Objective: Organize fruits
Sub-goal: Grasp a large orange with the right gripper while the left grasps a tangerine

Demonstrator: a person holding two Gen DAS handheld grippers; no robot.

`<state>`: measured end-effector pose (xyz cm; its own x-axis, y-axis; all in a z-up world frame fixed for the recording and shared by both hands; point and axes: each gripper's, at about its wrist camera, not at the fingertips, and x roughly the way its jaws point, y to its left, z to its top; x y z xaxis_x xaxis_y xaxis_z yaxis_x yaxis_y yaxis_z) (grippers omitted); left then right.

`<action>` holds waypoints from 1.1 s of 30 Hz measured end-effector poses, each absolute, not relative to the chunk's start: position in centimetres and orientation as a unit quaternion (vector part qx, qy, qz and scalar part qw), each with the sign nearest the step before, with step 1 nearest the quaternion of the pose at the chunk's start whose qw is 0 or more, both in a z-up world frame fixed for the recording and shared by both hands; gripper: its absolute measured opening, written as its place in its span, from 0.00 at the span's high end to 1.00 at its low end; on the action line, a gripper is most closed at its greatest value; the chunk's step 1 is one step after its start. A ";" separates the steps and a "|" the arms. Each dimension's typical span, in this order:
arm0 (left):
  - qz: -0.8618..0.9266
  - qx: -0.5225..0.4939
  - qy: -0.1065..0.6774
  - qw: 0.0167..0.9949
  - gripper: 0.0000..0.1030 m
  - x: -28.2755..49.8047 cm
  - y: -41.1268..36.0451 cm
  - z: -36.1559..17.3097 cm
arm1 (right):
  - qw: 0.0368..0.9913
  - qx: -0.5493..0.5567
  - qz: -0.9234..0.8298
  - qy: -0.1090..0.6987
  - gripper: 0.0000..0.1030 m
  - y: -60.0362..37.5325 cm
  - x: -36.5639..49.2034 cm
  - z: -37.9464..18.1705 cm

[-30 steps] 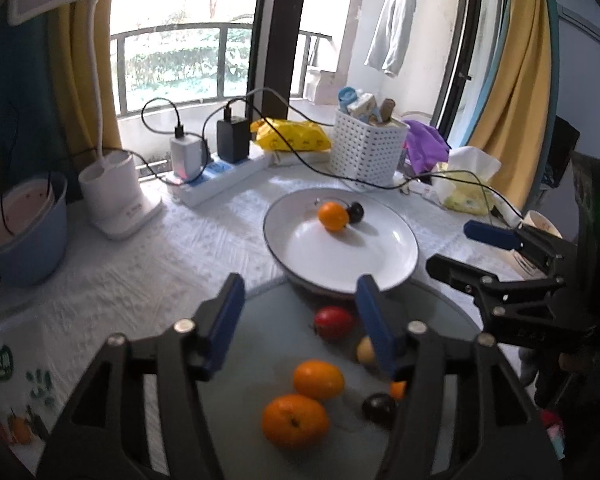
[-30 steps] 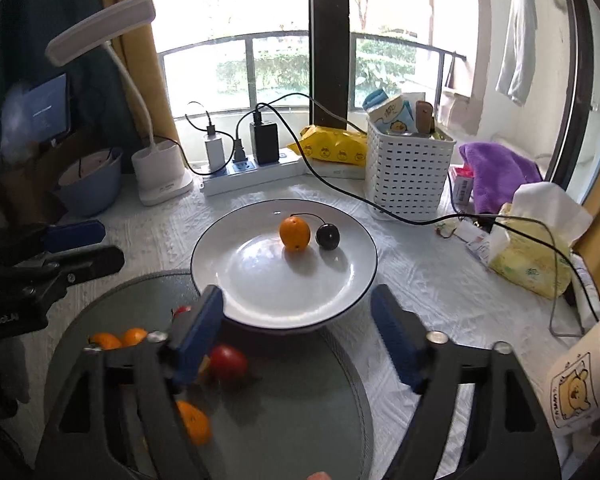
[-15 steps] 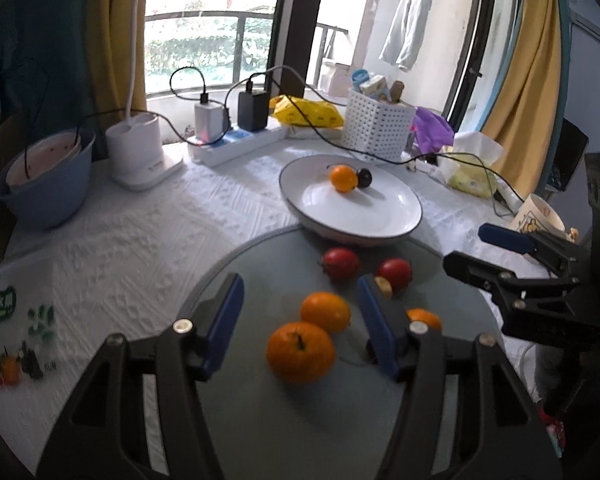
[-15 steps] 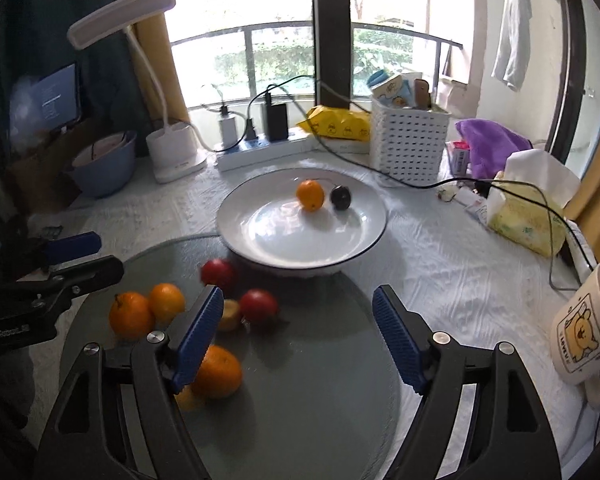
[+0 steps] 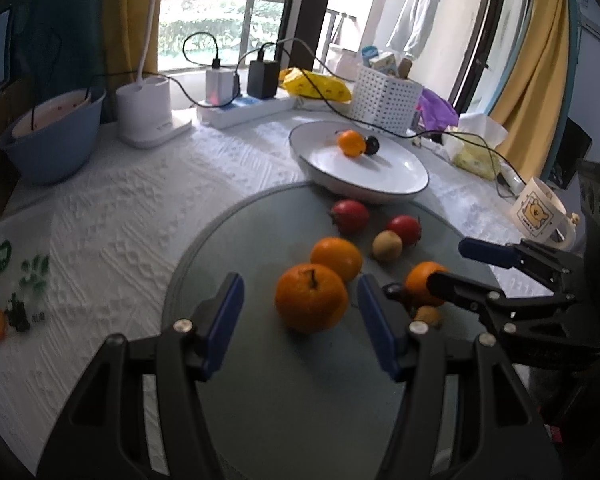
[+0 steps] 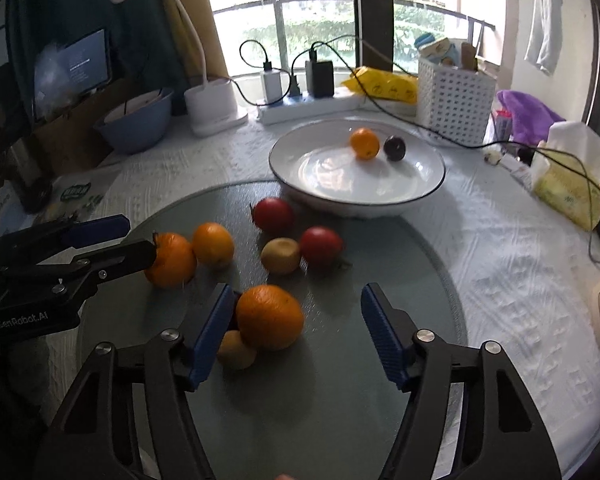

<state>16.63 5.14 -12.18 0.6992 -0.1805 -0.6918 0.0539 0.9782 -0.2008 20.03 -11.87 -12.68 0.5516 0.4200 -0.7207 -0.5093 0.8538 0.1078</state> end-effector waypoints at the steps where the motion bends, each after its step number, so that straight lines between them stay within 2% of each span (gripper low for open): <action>1: -0.064 -0.084 0.384 0.917 0.41 16.6 5.1 -12.3 | 0.878 -0.057 0.266 0.394 0.33 -11.8 20.0 -12.8; 10: -0.064 -0.088 0.396 0.912 0.41 17.3 5.0 -13.2 | 0.872 -0.051 0.276 0.400 0.39 -11.9 20.1 -13.7; 14: -0.068 -0.089 0.402 0.909 0.41 17.8 4.7 -13.6 | 0.868 -0.049 0.287 0.402 0.46 -11.7 20.2 -14.0; 19: -0.078 -0.092 0.410 0.904 0.42 18.4 4.1 -14.0 | 0.864 -0.042 0.304 0.398 0.61 -11.6 20.3 -14.0; 21: -0.083 -0.089 0.414 0.902 0.50 18.5 3.9 -14.1 | 0.865 -0.045 0.306 0.396 0.61 -11.5 20.3 -14.0; 24: -0.077 -0.086 0.413 0.903 0.55 18.4 4.0 -14.2 | 0.864 -0.043 0.309 0.395 0.62 -11.7 20.2 -14.0; 33: -0.086 -0.085 0.412 0.903 0.55 18.0 3.6 -13.9 | 0.866 -0.047 0.310 0.390 0.62 -11.6 20.0 -13.8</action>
